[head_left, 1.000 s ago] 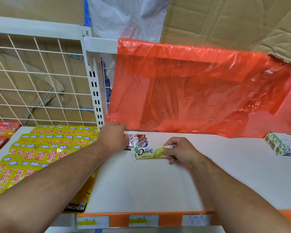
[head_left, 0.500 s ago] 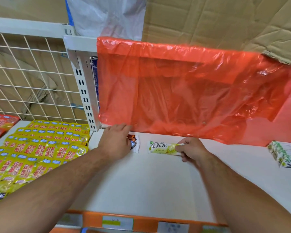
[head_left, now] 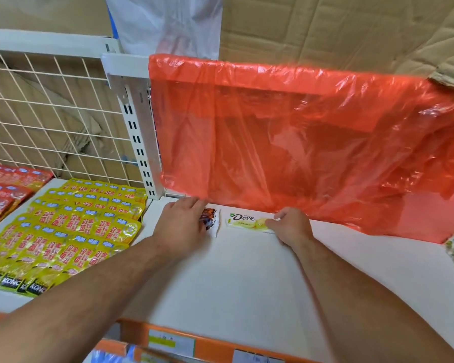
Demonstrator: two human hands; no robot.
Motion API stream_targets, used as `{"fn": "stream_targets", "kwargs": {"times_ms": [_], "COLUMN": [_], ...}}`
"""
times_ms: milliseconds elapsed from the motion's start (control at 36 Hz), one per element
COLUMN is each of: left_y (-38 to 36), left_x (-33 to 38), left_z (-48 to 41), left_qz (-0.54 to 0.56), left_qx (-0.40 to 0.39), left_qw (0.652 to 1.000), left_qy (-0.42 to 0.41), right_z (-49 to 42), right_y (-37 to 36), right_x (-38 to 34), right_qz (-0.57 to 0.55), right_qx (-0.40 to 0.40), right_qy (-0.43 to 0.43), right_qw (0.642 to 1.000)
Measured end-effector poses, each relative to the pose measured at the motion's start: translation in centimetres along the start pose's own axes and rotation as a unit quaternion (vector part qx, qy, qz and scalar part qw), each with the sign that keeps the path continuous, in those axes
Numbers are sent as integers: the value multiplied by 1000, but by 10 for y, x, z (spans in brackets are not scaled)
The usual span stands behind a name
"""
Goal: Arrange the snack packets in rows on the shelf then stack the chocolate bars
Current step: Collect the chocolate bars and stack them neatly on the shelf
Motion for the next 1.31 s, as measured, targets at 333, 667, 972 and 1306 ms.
{"fn": "stream_targets", "kwargs": {"times_ms": [333, 667, 972, 1306], "left_y": [5, 14, 16, 9], "left_x": [-3, 2, 31, 90], "left_z": [6, 18, 32, 58], "left_qz": [3, -3, 10, 12], "left_qx": [-19, -15, 2, -101], "left_qw": [1000, 999, 999, 985], "left_qy": [20, 28, -39, -138], "right_z": [0, 1, 51, 164], "right_y": [-2, -1, 28, 52], "right_x": [3, 6, 9, 44], "right_qz": [14, 8, 96, 268], "right_qx": [20, 21, 84, 56], "right_qy": [9, 9, 49, 75], "right_qw": [1000, 1000, 991, 959]}}
Point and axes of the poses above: each hand's wrist, its own z-axis away from the middle knuckle, its own y-axis out of the back of the hand, x = y × z, the point moved 2 cm from there along -z, towards the middle knuckle, and after that the axes turned 1 degree about z, right-handed, at the moved point
